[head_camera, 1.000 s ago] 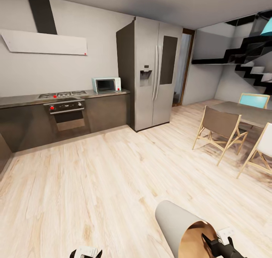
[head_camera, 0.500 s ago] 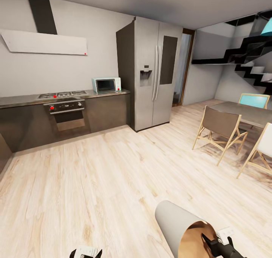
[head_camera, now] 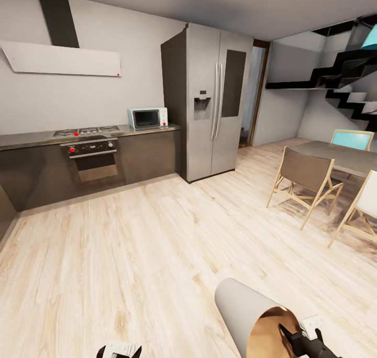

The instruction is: Put the three can of soda from the living room inside the tash can in the kitchen.

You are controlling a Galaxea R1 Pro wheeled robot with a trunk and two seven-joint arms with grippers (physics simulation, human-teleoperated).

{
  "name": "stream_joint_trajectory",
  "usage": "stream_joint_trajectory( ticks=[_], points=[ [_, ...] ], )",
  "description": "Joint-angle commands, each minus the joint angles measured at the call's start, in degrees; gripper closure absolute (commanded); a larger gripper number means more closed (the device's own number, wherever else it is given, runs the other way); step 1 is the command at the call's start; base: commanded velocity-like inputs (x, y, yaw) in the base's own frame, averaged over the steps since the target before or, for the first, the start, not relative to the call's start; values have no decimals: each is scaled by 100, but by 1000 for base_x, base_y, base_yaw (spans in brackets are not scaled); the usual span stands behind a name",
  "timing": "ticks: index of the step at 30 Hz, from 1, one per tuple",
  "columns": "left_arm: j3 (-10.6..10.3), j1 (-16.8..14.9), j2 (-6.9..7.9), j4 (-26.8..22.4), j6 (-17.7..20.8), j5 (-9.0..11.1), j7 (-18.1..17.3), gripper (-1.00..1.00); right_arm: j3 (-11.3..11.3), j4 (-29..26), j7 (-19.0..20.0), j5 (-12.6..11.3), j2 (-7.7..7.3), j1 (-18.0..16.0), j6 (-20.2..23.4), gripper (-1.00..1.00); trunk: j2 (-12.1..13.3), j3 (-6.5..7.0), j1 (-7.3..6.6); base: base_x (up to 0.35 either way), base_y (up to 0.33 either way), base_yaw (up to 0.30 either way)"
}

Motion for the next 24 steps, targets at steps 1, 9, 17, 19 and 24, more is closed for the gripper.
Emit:
stream_joint_trajectory(
  ticks=[1, 9, 17, 19, 24],
  points=[
    [0, 0, 0, -1, -2, -2, 0, -100, -49, -10, 16, -28, -1, -3, -6, 100, 0, 1, 0, 0, 0, 0],
    [0, 0, 0, 6, 0, -6, 13, -100, -49, -8, 11, -25, 4, -3, -6, 100, 0, 1, 0, 0, 0, 0],
    [7, -4, 12, -24, -9, -4, 32, -100, -49, -11, 12, -26, -19, -3, -6, 100, 0, 1, 0, 0, 0, 0],
    [8, -7, 15, -19, -16, -5, 34, -100, -49, -1, 24, -24, -32, -3, -6, 100, 0, 1, 0, 0, 0, 0],
    [9, -8, 37, -17, -65, -17, 35, -100, -47, 71, 7, -25, -20, 4, -6, 100, 0, 1, 0, 0, 0, 0]
  ],
)
